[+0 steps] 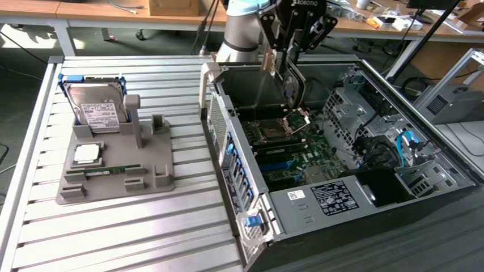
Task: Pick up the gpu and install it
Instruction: 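Pick up the gpu and move the gpu toward the slot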
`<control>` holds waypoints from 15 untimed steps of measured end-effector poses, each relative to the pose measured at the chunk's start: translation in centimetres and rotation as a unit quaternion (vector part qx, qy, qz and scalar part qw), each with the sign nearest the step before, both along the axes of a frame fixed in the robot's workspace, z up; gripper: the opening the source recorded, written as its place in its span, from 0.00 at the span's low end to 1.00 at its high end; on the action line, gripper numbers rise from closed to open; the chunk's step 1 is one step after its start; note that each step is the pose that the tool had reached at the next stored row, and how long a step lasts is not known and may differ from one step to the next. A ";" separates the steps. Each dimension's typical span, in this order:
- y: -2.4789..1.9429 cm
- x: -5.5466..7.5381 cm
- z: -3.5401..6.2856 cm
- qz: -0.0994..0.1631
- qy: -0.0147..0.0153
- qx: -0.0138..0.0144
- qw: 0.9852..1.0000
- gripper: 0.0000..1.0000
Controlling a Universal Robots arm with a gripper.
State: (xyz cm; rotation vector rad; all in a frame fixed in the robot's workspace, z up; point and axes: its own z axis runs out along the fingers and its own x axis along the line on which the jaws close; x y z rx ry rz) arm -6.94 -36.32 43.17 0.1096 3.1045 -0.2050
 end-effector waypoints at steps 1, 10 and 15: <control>0.00 0.1 -0.01 0.000 0.000 0.000 1.000 0.27; -0.02 0.8 -0.13 0.000 0.001 0.004 1.000 0.27; -0.03 1.0 -0.15 0.000 0.001 0.005 1.000 0.27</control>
